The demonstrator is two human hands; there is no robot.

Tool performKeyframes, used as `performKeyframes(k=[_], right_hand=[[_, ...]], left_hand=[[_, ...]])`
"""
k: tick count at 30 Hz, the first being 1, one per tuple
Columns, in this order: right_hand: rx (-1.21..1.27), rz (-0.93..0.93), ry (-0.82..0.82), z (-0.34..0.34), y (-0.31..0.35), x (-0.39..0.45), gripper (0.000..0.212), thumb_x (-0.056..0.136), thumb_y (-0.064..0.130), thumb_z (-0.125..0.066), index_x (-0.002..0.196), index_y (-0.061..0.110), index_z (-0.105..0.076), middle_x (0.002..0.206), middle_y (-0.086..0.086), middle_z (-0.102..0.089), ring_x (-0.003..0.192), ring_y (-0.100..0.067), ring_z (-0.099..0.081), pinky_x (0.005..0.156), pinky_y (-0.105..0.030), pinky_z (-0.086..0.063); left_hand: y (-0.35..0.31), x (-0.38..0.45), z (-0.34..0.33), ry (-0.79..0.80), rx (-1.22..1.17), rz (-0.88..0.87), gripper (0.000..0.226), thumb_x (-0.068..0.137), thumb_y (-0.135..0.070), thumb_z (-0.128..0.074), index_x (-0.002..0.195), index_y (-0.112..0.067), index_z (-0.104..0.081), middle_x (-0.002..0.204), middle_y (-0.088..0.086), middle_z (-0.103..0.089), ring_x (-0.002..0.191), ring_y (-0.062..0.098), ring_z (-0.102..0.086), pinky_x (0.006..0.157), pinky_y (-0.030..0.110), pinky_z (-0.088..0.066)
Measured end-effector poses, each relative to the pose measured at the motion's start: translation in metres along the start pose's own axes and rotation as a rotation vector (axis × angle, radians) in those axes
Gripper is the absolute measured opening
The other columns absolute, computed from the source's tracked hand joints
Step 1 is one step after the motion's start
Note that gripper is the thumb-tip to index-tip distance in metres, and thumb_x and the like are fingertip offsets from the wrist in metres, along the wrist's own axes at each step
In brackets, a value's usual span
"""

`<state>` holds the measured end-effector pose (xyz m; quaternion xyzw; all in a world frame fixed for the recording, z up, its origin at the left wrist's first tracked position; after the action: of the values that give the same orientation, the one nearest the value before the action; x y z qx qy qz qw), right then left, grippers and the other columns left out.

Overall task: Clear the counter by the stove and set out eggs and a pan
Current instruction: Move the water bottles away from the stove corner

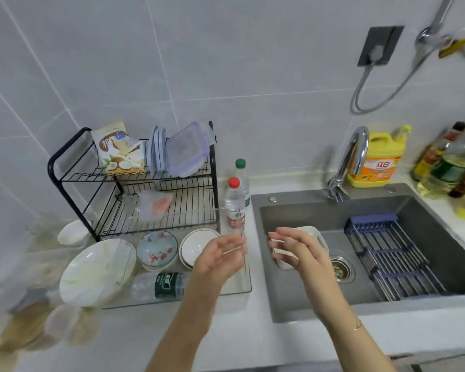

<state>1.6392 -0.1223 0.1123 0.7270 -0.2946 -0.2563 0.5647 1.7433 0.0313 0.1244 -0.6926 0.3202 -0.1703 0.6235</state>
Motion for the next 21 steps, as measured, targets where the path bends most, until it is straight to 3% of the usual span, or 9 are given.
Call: performKeyframes(k=[7, 11, 14, 21], right_hand=[[0.025, -0.029, -0.079, -0.006, -0.006, -0.096, 0.024, 0.096, 0.002, -0.045, 0.108, 0.003, -0.065, 0.105, -0.012, -0.073, 0.098, -0.027, -0.068, 0.079, -0.029, -0.057], [0.018, -0.045, -0.170, 0.008, -0.008, -0.141, 0.022, 0.094, 0.004, -0.048, 0.108, 0.005, -0.065, 0.107, -0.012, -0.072, 0.101, -0.030, -0.067, 0.088, -0.037, -0.055], [0.053, -0.038, -0.252, 0.029, -0.004, -0.176, 0.022, 0.088, 0.013, -0.057, 0.107, 0.006, -0.066, 0.108, -0.012, -0.072, 0.101, -0.028, -0.067, 0.091, -0.038, -0.052], [0.098, -0.013, -0.439, 0.104, 0.010, -0.252, 0.026, 0.098, 0.010, -0.044, 0.114, 0.009, -0.064, 0.112, -0.008, -0.071, 0.107, -0.025, -0.066, 0.094, -0.038, -0.050]], left_hand=[[0.019, -0.066, 0.015, 0.098, -0.124, 0.046, 0.024, 0.090, -0.002, -0.059, 0.112, -0.010, -0.063, 0.112, 0.002, -0.071, 0.109, 0.020, -0.065, 0.099, 0.039, -0.048], [0.028, -0.094, 0.007, 0.166, -0.137, 0.068, 0.027, 0.085, -0.008, -0.064, 0.112, -0.011, -0.063, 0.114, 0.004, -0.071, 0.110, 0.021, -0.065, 0.096, 0.036, -0.048], [0.033, -0.113, -0.008, 0.223, -0.127, 0.084, 0.025, 0.091, -0.003, -0.057, 0.115, -0.008, -0.061, 0.115, 0.004, -0.070, 0.110, 0.021, -0.065, 0.099, 0.039, -0.048], [0.048, -0.161, -0.089, 0.424, -0.027, 0.118, 0.025, 0.092, -0.005, -0.053, 0.116, -0.008, -0.061, 0.116, 0.003, -0.070, 0.110, 0.018, -0.065, 0.100, 0.041, -0.047]])
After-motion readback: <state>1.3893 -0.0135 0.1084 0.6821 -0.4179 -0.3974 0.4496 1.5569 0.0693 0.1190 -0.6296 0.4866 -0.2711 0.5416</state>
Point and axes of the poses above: each hand's wrist, its own x-axis towards the middle knuckle, its own z-axis out of the back of the hand, y = z × x, the point moved 9 cm from there along x, towards the middle knuckle
